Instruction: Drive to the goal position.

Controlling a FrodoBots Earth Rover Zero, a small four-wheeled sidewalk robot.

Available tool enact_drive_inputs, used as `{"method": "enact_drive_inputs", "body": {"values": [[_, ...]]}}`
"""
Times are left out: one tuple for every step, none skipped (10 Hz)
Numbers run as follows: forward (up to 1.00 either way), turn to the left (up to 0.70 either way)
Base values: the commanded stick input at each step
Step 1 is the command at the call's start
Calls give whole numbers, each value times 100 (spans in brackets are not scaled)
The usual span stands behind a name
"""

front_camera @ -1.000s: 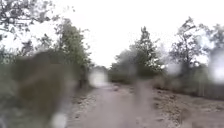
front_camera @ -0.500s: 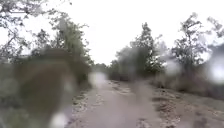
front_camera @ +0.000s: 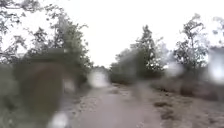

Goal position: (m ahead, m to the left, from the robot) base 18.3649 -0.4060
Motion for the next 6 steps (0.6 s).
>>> {"method": "enact_drive_inputs", "body": {"values": [[45,0],[45,0],[45,0],[45,0],[45,0],[45,0]]}}
